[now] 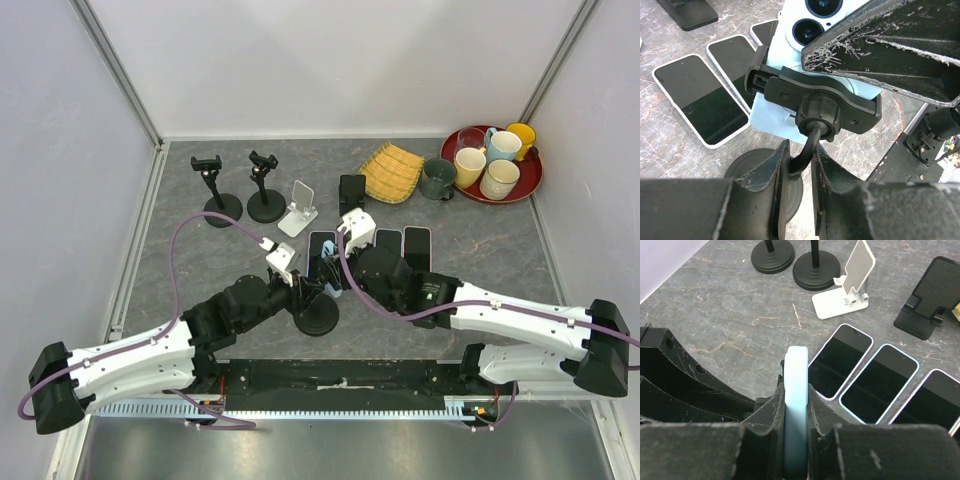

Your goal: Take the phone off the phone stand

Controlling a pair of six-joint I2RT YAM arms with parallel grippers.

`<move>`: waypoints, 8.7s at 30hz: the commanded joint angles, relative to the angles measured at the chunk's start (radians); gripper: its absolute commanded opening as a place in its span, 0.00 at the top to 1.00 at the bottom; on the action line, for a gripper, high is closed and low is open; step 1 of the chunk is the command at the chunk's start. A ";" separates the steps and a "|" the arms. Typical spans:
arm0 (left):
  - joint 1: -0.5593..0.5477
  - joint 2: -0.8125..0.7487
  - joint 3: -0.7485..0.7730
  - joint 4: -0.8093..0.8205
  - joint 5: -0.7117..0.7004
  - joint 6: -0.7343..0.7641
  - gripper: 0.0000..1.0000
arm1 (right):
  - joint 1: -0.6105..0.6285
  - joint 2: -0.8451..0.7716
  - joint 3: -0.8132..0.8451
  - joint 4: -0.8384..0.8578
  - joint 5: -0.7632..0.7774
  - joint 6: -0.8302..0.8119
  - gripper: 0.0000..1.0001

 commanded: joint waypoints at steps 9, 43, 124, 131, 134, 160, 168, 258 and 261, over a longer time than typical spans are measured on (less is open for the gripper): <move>0.036 -0.052 -0.082 -0.046 -0.279 -0.078 0.98 | 0.046 -0.074 0.016 -0.150 0.201 0.140 1.00; 0.045 -0.215 -0.211 0.237 0.009 0.184 0.49 | -0.037 -0.136 -0.044 -0.046 0.020 -0.094 1.00; 0.036 0.181 -0.194 0.463 0.090 0.149 0.98 | -0.141 -0.057 -0.003 -0.035 0.138 0.019 1.00; 0.033 0.224 -0.160 0.515 0.302 0.215 0.98 | -0.146 0.015 -0.024 0.149 -0.026 -0.102 1.00; 0.034 0.227 -0.154 0.528 0.339 0.221 0.98 | -0.146 0.044 -0.036 0.217 -0.084 -0.130 1.00; 0.033 0.129 -0.203 0.477 0.060 0.137 0.98 | -0.169 -0.103 -0.105 0.031 -0.100 0.054 0.40; 0.033 0.161 -0.186 0.497 0.060 0.121 0.98 | -0.129 -0.085 -0.153 0.140 -0.066 0.157 0.40; 0.163 -0.356 -0.267 0.100 -0.221 0.064 0.98 | -0.787 0.214 0.068 -0.320 0.409 0.013 1.00; 0.165 -0.376 -0.264 0.083 -0.227 0.066 0.98 | -0.827 0.309 0.112 -0.316 0.461 -0.001 1.00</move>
